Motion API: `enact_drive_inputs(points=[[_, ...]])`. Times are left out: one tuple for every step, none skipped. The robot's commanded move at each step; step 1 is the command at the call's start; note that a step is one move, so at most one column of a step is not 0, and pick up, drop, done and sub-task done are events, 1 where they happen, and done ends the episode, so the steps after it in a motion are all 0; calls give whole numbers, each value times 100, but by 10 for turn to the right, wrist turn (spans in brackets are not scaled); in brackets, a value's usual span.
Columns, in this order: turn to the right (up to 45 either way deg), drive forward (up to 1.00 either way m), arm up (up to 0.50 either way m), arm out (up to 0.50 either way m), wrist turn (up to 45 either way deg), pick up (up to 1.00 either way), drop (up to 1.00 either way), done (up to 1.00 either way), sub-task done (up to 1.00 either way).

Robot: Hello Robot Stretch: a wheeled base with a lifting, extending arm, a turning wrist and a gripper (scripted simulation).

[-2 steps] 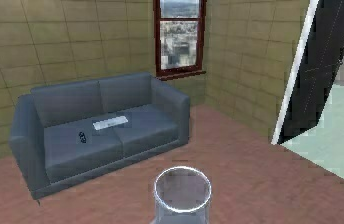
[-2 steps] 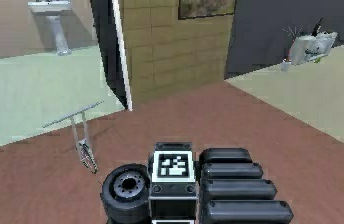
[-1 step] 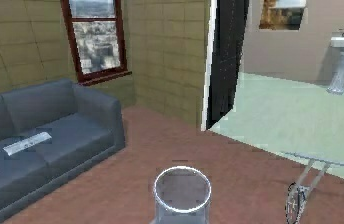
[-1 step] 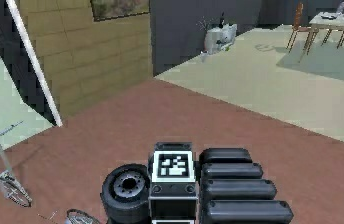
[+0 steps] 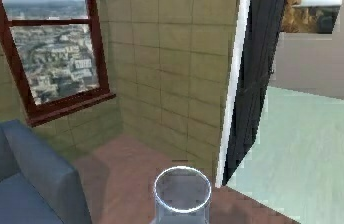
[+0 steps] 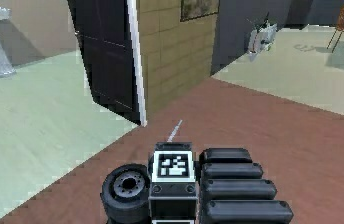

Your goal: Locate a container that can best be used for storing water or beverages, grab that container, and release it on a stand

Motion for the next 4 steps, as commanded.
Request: enact_drive_inputs(points=[[30, 0, 0, 0, 0, 0, 0, 0, 0], [-90, 0, 0, 0, 0, 0, 0, 0, 0], [0, 15, 0, 0, 0, 0, 0, 0, 0], [210, 0, 0, 0, 0, 0, 0, 0, 0]])
